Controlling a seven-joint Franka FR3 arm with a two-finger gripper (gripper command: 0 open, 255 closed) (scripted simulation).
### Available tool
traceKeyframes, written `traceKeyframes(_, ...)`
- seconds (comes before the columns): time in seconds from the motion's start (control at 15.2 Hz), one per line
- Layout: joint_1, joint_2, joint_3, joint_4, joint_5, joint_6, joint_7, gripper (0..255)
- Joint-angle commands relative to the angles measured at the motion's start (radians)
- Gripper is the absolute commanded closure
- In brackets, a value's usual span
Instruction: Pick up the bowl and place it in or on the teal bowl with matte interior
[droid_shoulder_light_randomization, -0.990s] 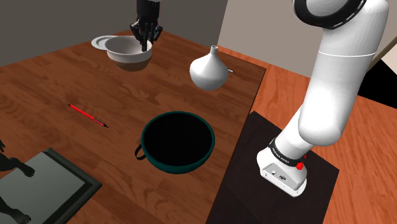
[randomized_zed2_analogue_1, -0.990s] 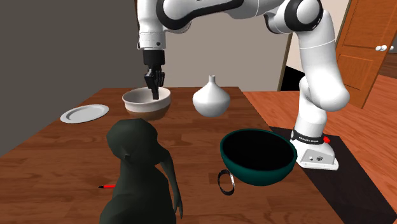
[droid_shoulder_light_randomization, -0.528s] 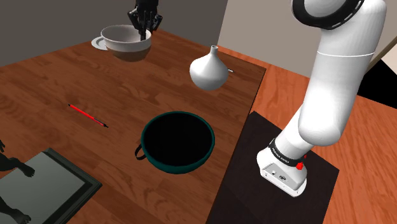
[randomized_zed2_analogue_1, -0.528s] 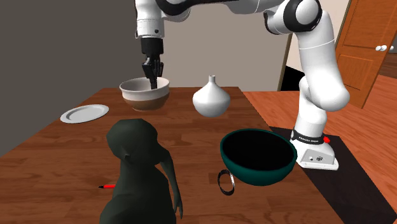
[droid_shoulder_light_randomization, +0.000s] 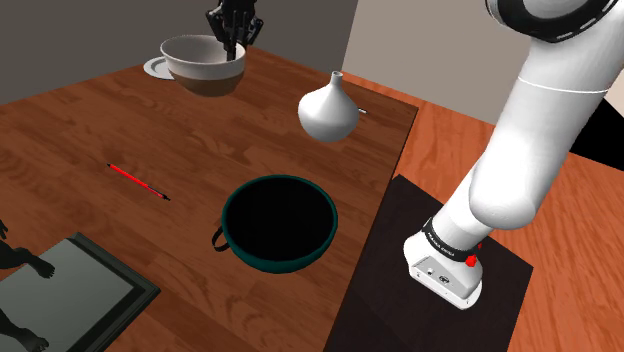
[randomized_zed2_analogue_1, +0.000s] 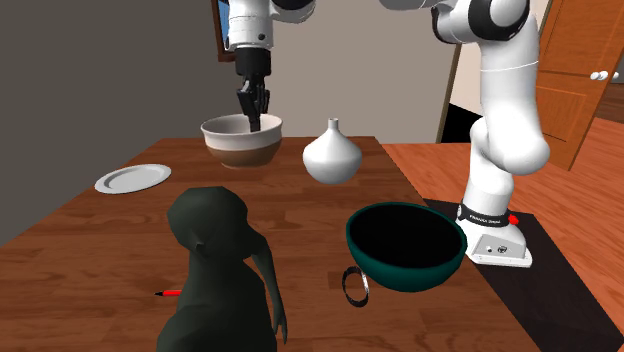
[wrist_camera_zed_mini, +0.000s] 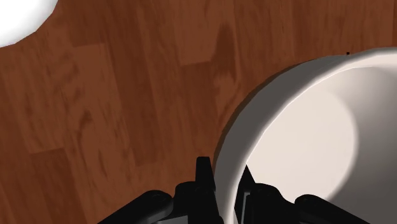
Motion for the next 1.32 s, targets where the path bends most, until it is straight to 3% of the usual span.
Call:
traceKeyframes(0.0,0.003,-0.081,0.008,-0.099,0.017,0.023,0.009,255)
traceKeyframes(0.59,0.040,-0.406,0.046,-0.469,0.104,0.086,0.058,255)
traceKeyframes(1.25,0.122,-0.728,0.101,-0.739,0.210,0.065,0.150,255)
